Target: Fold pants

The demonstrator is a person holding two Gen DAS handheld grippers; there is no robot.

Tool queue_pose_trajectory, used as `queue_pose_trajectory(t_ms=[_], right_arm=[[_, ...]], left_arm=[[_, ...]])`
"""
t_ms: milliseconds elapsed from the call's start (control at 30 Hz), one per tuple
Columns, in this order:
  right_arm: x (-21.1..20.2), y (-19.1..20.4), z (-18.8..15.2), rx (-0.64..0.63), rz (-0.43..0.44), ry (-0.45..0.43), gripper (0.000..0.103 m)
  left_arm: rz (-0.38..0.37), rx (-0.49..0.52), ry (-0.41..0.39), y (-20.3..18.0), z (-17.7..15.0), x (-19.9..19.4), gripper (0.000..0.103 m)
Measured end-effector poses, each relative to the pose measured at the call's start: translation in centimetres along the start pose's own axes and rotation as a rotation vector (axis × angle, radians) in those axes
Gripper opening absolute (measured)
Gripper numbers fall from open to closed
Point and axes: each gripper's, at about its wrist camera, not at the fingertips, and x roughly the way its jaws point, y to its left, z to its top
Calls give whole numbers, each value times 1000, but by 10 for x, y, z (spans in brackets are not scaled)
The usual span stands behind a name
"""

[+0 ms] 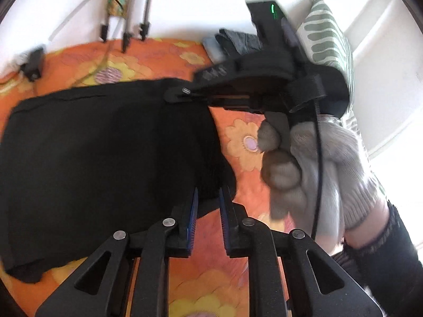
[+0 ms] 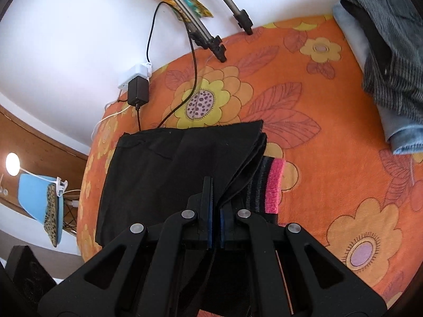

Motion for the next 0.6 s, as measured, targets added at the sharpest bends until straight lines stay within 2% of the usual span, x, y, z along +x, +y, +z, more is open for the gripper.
queue_pose_trajectory(t_ms=[100, 233, 333, 433, 467, 533, 600], right_arm=[[3, -8, -4, 18, 23, 1, 4], [5, -13, -6, 22, 28, 14, 4], [2, -13, -8, 43, 38, 27, 4], [-3, -10, -13, 54, 60, 36, 4], [-4, -9, -14, 47, 53, 35, 4], [-2, -3, -17, -15, -35, 24, 4], [1, 3, -20, -65, -112, 25, 10]], left_arm=[[53, -23, -47, 24, -13, -32, 15], [220, -67, -120, 74, -33, -66, 15], [340, -115, -148, 113, -41, -73, 15], [368, -191, -145, 154, -44, -67, 15], [386, -205, -137, 163, -46, -64, 15], [402, -235, -107, 178, -47, -56, 15], [438, -250, -82, 192, -51, -54, 15]])
